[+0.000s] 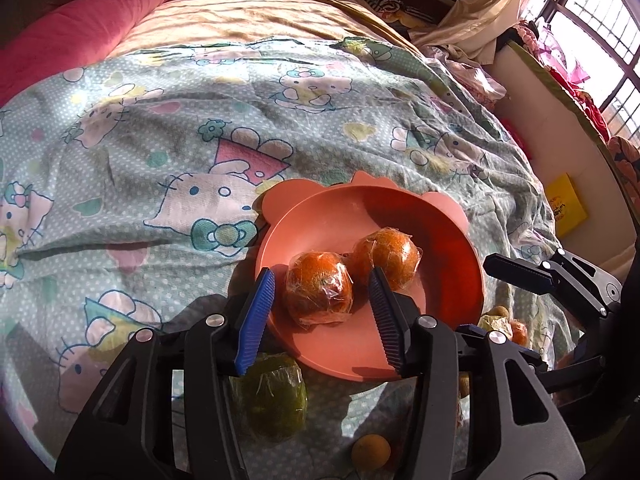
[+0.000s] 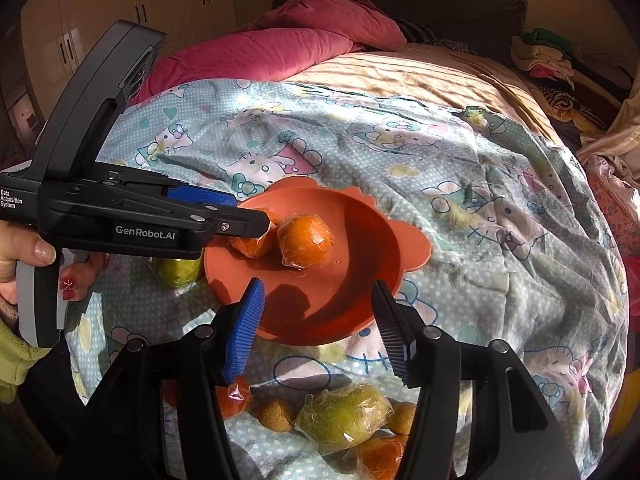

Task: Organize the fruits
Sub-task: 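Carry the left tool's orange into the orange plate and release while the right tool does likewise, then lift both open tools away from the orange plate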

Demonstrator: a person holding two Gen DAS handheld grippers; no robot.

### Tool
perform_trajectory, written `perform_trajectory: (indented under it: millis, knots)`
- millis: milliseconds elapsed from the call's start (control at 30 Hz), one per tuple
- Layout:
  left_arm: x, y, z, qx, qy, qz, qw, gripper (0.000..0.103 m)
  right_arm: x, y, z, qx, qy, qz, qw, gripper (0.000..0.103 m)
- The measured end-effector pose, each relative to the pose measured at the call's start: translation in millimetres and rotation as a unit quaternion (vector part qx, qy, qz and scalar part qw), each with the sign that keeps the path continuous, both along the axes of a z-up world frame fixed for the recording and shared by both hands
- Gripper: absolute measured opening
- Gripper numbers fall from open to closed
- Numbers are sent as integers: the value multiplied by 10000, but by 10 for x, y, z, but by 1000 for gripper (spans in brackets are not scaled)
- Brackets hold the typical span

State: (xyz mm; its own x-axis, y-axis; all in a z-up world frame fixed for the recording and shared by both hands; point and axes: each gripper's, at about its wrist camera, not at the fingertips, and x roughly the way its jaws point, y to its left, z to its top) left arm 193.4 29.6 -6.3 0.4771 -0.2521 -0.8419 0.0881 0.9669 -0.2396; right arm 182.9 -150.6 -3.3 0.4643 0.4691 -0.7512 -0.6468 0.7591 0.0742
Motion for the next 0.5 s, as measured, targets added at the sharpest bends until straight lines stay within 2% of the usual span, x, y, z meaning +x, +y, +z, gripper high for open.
perform_trajectory:
  millis: [300, 500]
  knots:
    - [-150, 29, 162, 158, -225, 129, 9995, 59, -58, -113, 67, 71, -150, -174, 9997, 74]
    - [-261, 24, 252, 239, -348, 170, 9990, 67, -101, -209, 145, 131, -270, -321, 9990, 81]
